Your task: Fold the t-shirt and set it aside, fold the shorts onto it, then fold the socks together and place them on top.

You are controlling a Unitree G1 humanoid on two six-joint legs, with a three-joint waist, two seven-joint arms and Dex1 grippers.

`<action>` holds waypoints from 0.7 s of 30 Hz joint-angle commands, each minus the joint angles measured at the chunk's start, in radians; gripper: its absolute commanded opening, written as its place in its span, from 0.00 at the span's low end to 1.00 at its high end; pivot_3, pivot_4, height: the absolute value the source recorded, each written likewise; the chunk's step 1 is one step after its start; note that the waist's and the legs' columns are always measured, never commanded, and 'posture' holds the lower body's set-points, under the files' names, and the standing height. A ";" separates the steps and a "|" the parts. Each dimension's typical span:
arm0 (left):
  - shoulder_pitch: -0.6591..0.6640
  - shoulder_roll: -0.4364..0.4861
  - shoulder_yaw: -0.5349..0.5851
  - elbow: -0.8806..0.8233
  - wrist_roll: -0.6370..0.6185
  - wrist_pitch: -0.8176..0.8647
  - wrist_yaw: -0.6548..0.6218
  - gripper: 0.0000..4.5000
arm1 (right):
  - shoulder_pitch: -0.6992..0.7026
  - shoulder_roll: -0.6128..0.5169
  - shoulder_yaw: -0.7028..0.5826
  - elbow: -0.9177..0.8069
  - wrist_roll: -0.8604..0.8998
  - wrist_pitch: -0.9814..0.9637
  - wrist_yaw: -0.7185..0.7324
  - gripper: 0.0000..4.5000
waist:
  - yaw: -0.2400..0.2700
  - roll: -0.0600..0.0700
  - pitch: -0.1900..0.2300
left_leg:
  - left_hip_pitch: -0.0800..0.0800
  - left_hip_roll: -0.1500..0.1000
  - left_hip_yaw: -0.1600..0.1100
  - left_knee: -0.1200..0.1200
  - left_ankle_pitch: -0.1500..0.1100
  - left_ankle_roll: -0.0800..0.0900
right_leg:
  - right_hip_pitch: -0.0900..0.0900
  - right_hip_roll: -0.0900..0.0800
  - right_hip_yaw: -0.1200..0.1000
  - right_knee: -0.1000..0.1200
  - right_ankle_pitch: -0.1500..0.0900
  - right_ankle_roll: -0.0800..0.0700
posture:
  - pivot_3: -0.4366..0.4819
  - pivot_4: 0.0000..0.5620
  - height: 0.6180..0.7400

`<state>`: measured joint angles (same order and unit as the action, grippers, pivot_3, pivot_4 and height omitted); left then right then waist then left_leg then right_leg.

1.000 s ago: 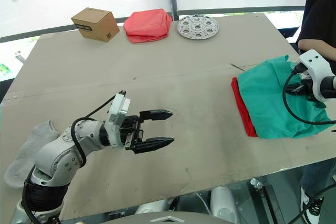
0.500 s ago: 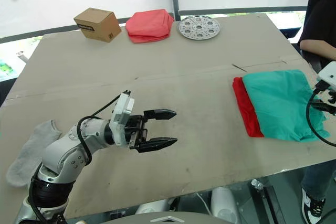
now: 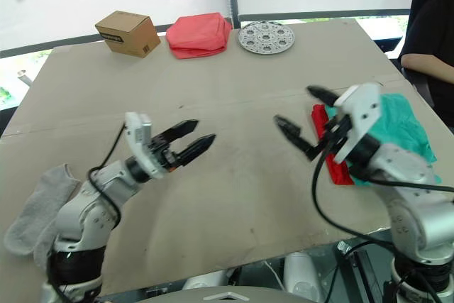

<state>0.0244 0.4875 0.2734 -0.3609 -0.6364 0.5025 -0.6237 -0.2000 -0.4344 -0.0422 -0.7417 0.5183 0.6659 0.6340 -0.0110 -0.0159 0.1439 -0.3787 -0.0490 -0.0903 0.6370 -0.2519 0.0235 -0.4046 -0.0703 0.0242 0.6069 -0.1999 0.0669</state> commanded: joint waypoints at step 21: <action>0.479 0.310 0.455 0.141 0.035 -0.061 -0.330 1.00 | -0.211 -0.021 0.306 0.324 -0.115 -0.306 0.295 0.99 | -0.003 -0.005 -0.003 | 0.001 0.000 -0.003 -0.002 -0.001 0.002 | -0.001 0.000 -0.005 0.000 -0.003 -0.005 | 0.48 0.27 1.00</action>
<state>0.4900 0.7618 0.7157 -0.2444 -0.5935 0.4702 -0.8570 -0.3953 -0.4604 0.2616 -0.3977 0.4069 0.3864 0.9255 -0.0139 -0.0205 0.1412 -0.3780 -0.0484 -0.0929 0.6353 -0.2534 0.0251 -0.4054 -0.0703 0.0195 0.6073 -0.2032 0.0615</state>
